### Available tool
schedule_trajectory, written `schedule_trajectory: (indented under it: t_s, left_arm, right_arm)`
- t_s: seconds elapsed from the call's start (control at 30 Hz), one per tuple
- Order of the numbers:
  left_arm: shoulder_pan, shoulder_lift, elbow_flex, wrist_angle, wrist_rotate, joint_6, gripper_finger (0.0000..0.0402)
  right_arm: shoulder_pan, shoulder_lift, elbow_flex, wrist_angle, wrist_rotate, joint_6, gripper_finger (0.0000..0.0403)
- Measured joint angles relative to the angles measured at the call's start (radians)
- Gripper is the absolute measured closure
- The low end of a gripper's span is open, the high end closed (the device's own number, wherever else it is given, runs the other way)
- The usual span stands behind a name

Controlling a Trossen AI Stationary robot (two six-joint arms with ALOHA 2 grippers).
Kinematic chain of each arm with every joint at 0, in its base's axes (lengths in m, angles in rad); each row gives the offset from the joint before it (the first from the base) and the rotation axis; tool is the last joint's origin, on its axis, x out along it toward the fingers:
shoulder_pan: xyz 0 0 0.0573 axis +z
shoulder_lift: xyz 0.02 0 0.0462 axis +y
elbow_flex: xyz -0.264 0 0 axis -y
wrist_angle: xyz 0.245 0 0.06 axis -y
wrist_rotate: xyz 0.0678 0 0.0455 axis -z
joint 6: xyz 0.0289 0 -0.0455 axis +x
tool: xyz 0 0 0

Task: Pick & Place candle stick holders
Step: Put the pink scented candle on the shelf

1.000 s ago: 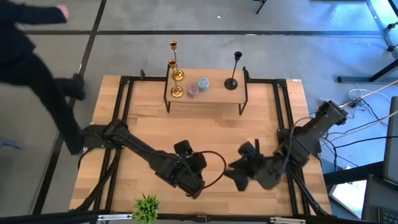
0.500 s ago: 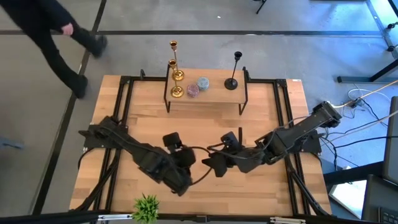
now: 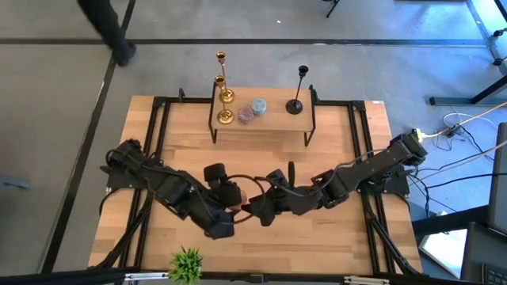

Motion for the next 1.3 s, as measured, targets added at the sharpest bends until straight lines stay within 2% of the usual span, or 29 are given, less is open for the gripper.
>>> schedule_trajectory:
  t_s: [0.23,0.67,0.97,1.1,1.3]
  left_arm:
    - [0.006,0.003,0.000,0.013,0.006,0.007,0.0109]
    - [0.014,0.003,0.000,0.022,0.009,0.042,0.0109]
    - [0.028,0.003,0.000,0.021,0.012,0.071,0.0109]
    - [0.028,0.003,0.000,0.020,0.018,0.078,0.0109]
    - [0.019,0.004,0.000,-0.012,0.012,0.077,0.0109]
  right_arm:
    - [-0.008,-0.003,0.000,0.068,-0.003,-0.018,0.0125]
    - [-0.054,0.007,0.000,0.083,-0.011,-0.010,0.0125]
    - [-0.076,0.030,0.000,0.097,-0.063,0.024,0.0127]
    - [-0.082,0.031,0.000,0.093,-0.063,0.027,0.0153]
    - [-0.097,0.031,0.000,0.089,-0.090,0.053,0.0234]
